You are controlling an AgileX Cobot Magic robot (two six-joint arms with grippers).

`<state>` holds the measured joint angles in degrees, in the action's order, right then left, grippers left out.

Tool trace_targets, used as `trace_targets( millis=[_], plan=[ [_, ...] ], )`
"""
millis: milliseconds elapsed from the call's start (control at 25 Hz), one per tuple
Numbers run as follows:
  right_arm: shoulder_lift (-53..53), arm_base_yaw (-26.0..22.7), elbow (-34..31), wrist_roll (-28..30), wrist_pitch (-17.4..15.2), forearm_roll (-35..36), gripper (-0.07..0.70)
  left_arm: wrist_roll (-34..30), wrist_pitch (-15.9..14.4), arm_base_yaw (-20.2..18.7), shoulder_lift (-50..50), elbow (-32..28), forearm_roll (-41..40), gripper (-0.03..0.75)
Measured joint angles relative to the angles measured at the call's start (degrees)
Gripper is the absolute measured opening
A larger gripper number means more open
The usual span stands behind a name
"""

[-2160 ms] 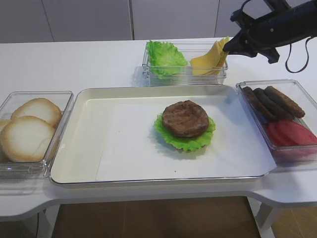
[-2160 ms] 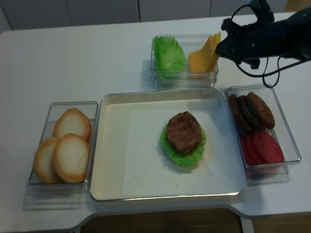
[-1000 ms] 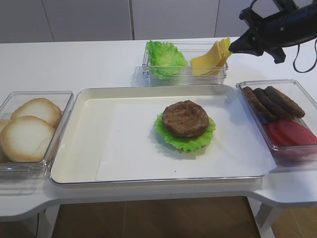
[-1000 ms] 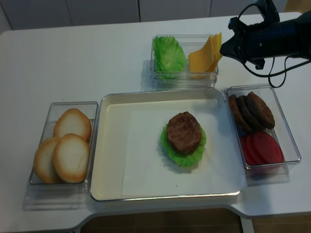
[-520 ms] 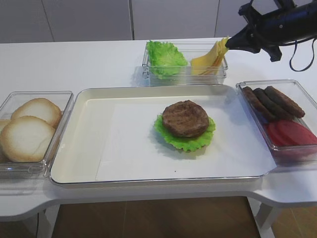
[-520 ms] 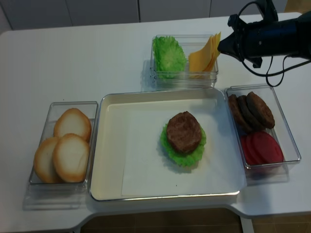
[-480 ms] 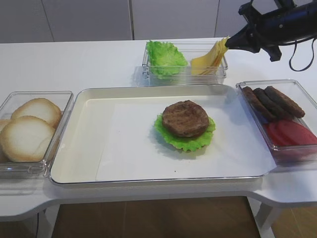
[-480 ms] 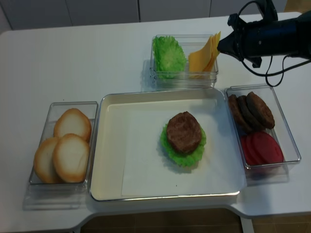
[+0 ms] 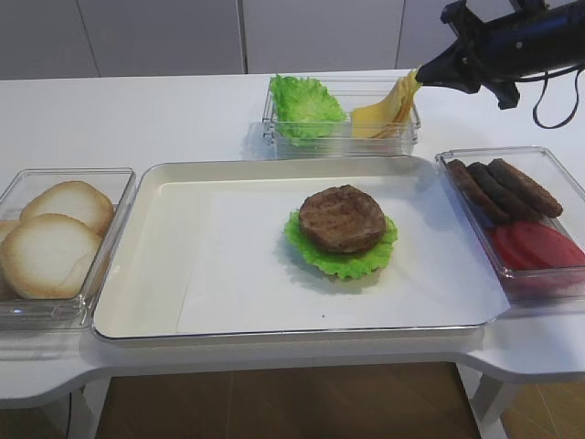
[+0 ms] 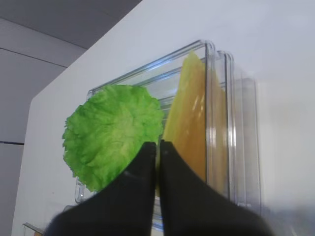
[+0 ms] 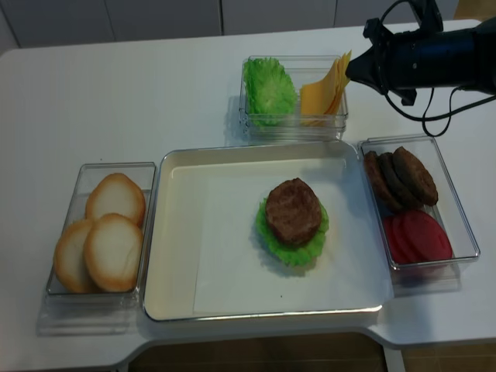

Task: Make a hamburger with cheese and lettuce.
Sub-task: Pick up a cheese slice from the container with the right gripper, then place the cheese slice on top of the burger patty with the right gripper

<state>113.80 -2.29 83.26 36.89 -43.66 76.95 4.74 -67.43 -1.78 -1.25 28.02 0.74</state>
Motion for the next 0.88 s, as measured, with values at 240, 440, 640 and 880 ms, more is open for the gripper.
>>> trace_targets(
  millis=[240, 440, 640, 880],
  plan=[
    [-2.1, 0.0, 0.0, 0.4, 0.7, 0.1, 0.003, 0.0, 0.0, 0.0, 0.0, 0.0, 0.0, 0.476],
    [-3.4, 0.0, 0.0, 0.4, 0.8, 0.2, 0.003, 0.0, 0.0, 0.0, 0.0, 0.0, 0.0, 0.476],
    [-4.8, 0.0, 0.0, 0.6, -0.3, 0.3, 0.003, 0.0, 0.0, 0.0, 0.0, 0.0, 0.0, 0.476],
    [-8.4, 0.0, 0.0, 0.7, -1.4, 0.3, 0.003, 0.0, 0.0, 0.0, 0.0, 0.0, 0.0, 0.476]
  ],
)
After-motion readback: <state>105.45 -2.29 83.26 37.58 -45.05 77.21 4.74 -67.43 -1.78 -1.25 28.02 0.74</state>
